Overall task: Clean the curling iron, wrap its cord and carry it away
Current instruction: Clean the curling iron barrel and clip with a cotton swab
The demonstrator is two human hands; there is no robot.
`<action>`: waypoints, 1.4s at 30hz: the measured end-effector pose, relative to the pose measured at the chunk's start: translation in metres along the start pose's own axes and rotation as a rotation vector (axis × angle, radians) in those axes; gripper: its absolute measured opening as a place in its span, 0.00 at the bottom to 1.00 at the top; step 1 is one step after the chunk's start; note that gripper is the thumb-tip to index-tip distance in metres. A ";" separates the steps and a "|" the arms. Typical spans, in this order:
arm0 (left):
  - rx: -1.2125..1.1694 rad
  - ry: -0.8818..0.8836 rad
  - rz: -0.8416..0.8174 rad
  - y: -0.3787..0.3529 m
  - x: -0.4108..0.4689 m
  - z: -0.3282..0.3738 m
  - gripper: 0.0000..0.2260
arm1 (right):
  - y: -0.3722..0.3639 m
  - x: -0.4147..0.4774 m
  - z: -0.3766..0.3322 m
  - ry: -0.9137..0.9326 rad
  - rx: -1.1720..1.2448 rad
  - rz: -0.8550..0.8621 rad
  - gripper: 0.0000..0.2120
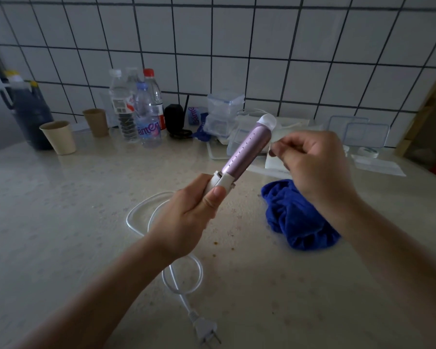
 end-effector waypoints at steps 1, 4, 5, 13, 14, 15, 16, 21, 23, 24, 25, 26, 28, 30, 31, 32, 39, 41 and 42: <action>-0.020 0.002 -0.004 0.000 0.000 0.000 0.26 | -0.004 -0.004 -0.001 -0.007 0.008 -0.023 0.11; -0.059 0.009 -0.016 0.001 0.000 -0.001 0.27 | -0.026 -0.023 -0.003 -0.006 -0.001 -0.162 0.11; -0.065 0.009 -0.020 0.002 0.001 0.000 0.27 | -0.031 -0.027 -0.004 0.006 -0.016 -0.192 0.12; -0.104 0.022 -0.074 0.000 -0.001 0.002 0.25 | -0.002 -0.004 -0.004 0.021 -0.034 -0.025 0.08; -0.127 0.029 -0.078 0.001 -0.001 0.002 0.25 | -0.011 -0.011 -0.005 0.016 -0.009 -0.083 0.09; -0.159 0.039 -0.080 0.002 0.000 0.002 0.25 | -0.021 -0.020 -0.006 0.019 -0.001 -0.150 0.09; -0.190 0.049 -0.082 0.003 0.000 0.001 0.26 | -0.030 -0.028 -0.007 0.029 -0.014 -0.202 0.10; -0.298 0.085 -0.129 0.002 0.002 0.000 0.27 | -0.013 -0.011 -0.002 0.036 0.001 -0.070 0.08; -0.338 0.094 -0.162 -0.001 0.001 0.001 0.31 | -0.003 -0.005 -0.003 0.039 -0.008 -0.022 0.08; -0.367 0.102 -0.172 -0.001 0.000 0.002 0.32 | -0.006 -0.007 -0.004 0.038 0.000 -0.040 0.09; -0.401 0.114 -0.175 -0.001 0.000 0.002 0.32 | -0.012 -0.013 -0.005 0.038 0.006 -0.085 0.09; -0.435 0.131 -0.172 -0.001 0.000 0.002 0.31 | -0.021 -0.021 -0.006 0.044 0.002 -0.140 0.10; -0.481 0.159 -0.170 0.001 0.001 0.001 0.29 | -0.032 -0.030 -0.006 0.054 -0.034 -0.196 0.11; -0.500 0.168 -0.184 0.001 0.002 0.001 0.27 | -0.028 -0.025 -0.003 0.051 -0.026 -0.164 0.11; -0.512 0.173 -0.193 0.001 0.002 0.002 0.27 | -0.022 -0.019 -0.002 0.046 -0.012 -0.127 0.10; -0.524 0.178 -0.200 0.000 0.001 0.002 0.27 | -0.014 -0.012 -0.002 0.039 -0.010 -0.087 0.09; -0.575 0.222 -0.199 -0.001 0.000 -0.001 0.27 | -0.014 -0.012 -0.001 0.031 -0.017 -0.080 0.12; -0.585 0.239 -0.181 0.000 0.001 -0.001 0.27 | -0.029 -0.027 -0.003 0.040 -0.028 -0.180 0.13; -0.574 0.236 -0.176 0.000 0.001 -0.002 0.27 | -0.033 -0.029 -0.003 0.041 -0.040 -0.204 0.12</action>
Point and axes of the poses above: each hand's wrist, its own x-axis towards the middle knuckle, its own y-axis out of the back of the hand, z = x × y, the point moved 2 cm from there along x, towards the middle knuckle, and after that the axes turned 8 degrees about x, right-handed, at the moved point
